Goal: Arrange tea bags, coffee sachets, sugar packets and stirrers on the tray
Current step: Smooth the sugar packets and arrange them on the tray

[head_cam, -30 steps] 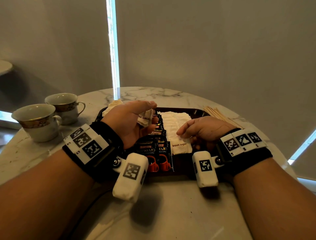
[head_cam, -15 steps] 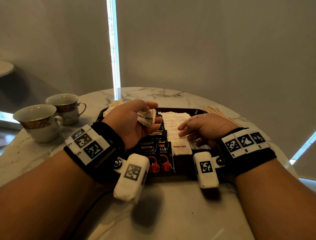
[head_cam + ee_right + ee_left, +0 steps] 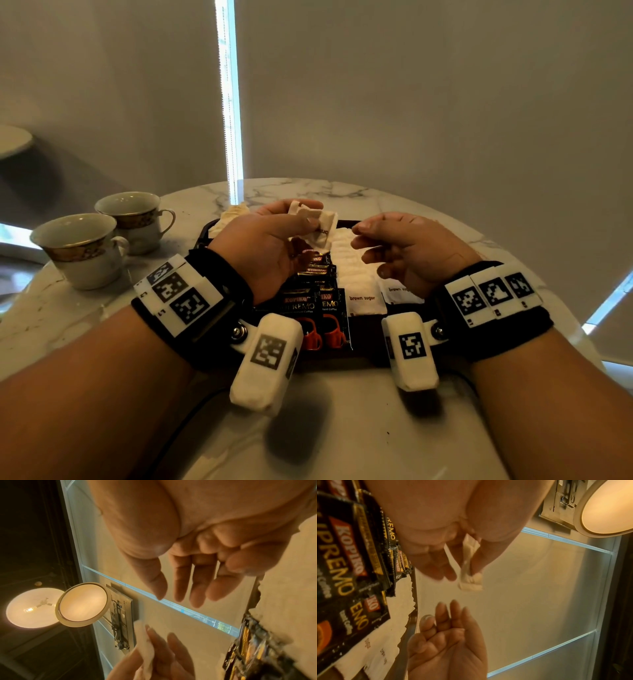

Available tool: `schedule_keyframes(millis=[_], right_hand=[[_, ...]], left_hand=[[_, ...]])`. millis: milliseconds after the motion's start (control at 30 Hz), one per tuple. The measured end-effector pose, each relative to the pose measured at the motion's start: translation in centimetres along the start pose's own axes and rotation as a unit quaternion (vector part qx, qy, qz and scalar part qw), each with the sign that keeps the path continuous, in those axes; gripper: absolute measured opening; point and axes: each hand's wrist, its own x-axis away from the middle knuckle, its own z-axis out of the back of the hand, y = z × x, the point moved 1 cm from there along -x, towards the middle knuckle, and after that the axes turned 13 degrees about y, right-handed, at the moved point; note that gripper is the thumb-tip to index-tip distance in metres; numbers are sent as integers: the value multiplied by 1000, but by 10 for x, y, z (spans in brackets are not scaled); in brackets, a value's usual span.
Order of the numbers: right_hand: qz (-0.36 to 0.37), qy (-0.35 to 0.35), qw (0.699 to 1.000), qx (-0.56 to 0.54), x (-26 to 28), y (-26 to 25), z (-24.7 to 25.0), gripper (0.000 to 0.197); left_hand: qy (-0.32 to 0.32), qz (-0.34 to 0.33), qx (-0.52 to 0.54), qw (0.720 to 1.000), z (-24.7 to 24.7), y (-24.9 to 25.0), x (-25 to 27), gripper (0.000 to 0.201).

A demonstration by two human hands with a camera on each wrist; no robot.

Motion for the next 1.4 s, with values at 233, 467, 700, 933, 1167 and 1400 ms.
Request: schedule_keyframes(millis=[233,467,700,933,1167,1400], right_hand=[[48,-76,995,-34,15,-4,-20,22],[34,-20,998,-51,15,-4,-24,4],[47,-6,994,-100,13,-4,-25,10],[57,-19,991,-116,14,-4,-27,20],[80,-11,993,-83,11,-1,-23,11],[91,-21,993,-75,14,-1,-25,21]], left_hand=[[-4,-19,13,1000,1,-2,-1,27],[-14,2,2,1000,2,-3,-1,26],[-58,36,-37,997,3,-4,0,15],[-39,12,-6,999,0,-3,0,19],[-57,-1,-5,998,2,-4,-2,22],[-21,-28,-33,999,0,-5,-2,15]])
